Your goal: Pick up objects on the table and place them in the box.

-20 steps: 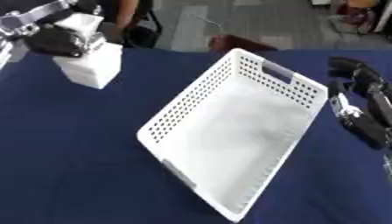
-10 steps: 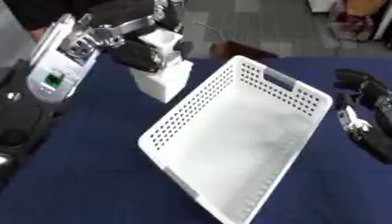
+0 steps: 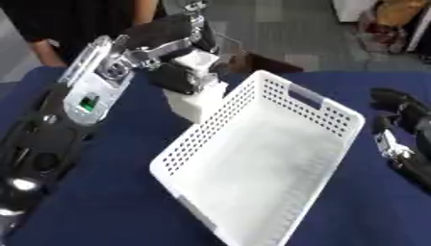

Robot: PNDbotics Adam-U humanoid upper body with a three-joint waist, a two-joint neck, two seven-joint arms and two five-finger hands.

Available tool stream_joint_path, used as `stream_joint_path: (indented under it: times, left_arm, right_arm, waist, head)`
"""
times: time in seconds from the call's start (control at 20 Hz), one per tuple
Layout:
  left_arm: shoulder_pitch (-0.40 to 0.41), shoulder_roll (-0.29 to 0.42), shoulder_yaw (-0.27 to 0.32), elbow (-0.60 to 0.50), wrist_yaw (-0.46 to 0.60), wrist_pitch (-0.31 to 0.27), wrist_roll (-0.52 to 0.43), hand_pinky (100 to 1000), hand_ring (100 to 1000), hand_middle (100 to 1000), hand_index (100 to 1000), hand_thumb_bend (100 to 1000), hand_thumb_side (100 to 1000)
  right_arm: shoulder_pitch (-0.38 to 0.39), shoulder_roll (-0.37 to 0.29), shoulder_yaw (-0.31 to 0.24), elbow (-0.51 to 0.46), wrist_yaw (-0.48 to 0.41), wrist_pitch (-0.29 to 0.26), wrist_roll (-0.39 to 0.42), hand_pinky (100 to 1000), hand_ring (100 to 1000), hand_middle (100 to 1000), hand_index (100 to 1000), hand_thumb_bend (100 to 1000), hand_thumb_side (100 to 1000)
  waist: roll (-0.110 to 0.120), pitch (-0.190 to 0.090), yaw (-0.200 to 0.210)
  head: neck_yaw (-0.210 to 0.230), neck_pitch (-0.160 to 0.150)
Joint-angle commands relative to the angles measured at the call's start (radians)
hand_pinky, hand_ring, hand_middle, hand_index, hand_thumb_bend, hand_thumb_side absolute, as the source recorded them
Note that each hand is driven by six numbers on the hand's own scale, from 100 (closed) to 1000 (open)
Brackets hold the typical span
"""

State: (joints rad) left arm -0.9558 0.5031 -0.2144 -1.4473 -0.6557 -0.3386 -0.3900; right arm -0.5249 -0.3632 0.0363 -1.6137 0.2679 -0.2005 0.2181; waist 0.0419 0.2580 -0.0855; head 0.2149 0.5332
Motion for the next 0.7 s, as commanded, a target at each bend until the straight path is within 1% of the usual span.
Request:
stream_joint_path:
  times: [0.05, 0.15, 0.45, 0.5, 0.55, 0.7]
  left_arm:
    - [-0.011, -0.007, 0.0, 0.007, -0.017, -0.006, 0.012, 100, 100, 128, 263, 100, 684]
    - [-0.005, -0.018, -0.002, 0.018, -0.042, -0.014, 0.016, 100, 100, 129, 263, 100, 685]
    - [0.014, -0.052, -0.006, 0.085, -0.057, -0.032, 0.015, 100, 100, 127, 262, 100, 689]
    - [0.015, -0.054, -0.006, 0.091, -0.059, -0.034, 0.016, 100, 100, 128, 263, 100, 665]
    - [0.016, -0.057, -0.005, 0.095, -0.061, -0.036, 0.017, 100, 100, 127, 262, 100, 691]
    - [0.019, -0.061, -0.004, 0.104, -0.062, -0.038, 0.021, 100, 100, 127, 262, 100, 691]
  right_arm:
    - [-0.023, -0.002, -0.001, -0.011, -0.006, -0.002, 0.003, 699, 838, 896, 892, 100, 692]
    - [-0.027, 0.001, 0.0, -0.012, -0.007, -0.003, 0.004, 699, 838, 896, 892, 100, 692]
    - [-0.035, 0.005, 0.003, -0.01, -0.008, -0.003, 0.01, 700, 838, 896, 890, 100, 692]
    - [-0.034, 0.004, 0.003, -0.009, -0.008, -0.003, 0.011, 700, 838, 896, 890, 100, 682]
    - [-0.034, 0.004, 0.003, -0.008, -0.008, -0.003, 0.012, 700, 839, 896, 890, 100, 698]
    - [-0.034, 0.005, 0.003, -0.007, -0.008, -0.004, 0.016, 700, 839, 896, 890, 100, 699]
  waist:
    - [-0.005, -0.012, -0.006]
    - [-0.007, -0.007, -0.01]
    - [-0.012, 0.006, -0.023]
    - [-0.013, 0.008, -0.024]
    - [-0.013, 0.009, -0.024]
    - [-0.014, 0.012, -0.026]
  head:
    - [0.015, -0.021]
    - [0.018, -0.024]
    - [0.021, -0.031]
    - [0.02, -0.031]
    - [0.021, -0.029]
    - [0.02, -0.026]
